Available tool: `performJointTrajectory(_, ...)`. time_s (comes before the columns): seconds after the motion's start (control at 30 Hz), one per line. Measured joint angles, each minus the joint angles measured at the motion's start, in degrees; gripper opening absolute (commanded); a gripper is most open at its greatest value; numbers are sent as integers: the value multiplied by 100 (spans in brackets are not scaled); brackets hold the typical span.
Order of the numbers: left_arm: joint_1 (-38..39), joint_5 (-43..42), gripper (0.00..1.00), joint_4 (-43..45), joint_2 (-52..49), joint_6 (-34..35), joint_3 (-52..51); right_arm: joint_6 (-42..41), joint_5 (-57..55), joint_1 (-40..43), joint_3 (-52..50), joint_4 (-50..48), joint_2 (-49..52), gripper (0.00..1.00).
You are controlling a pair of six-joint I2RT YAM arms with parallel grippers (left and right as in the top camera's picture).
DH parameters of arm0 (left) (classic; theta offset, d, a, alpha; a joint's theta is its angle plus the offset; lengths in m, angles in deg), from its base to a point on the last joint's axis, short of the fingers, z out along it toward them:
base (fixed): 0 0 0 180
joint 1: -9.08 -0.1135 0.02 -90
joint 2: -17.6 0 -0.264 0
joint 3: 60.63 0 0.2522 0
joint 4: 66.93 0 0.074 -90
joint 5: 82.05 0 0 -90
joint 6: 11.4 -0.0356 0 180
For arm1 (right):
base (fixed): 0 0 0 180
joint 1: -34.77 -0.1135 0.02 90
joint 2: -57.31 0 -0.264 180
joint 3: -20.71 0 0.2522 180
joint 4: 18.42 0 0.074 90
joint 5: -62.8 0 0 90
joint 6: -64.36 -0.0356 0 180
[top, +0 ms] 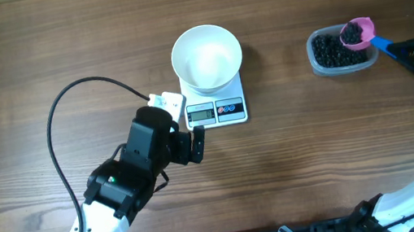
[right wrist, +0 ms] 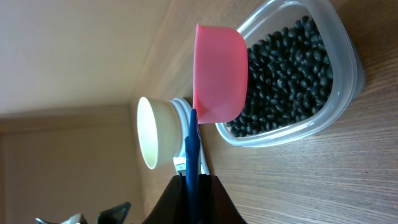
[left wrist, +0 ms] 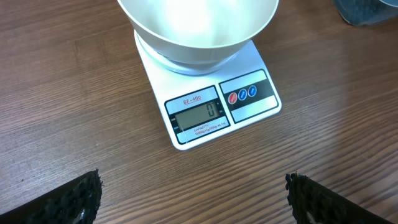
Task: Scoop item into bowl and weigh 150g on scale
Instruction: 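Lift the bean-filled scoop out of the tub with the right gripper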
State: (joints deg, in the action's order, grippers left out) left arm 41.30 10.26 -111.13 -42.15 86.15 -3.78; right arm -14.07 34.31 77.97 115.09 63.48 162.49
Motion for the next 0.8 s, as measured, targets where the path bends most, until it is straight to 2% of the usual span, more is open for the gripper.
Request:
performJointTrajectory(0.63, 0, 0, 100, 0, 0, 0, 0, 4, 1128, 72, 0, 562, 0, 4)
performJointTrajectory(0.8, 0, 0, 100, 0, 0, -2, 0, 4, 1517, -122, 0, 660, 0, 4)
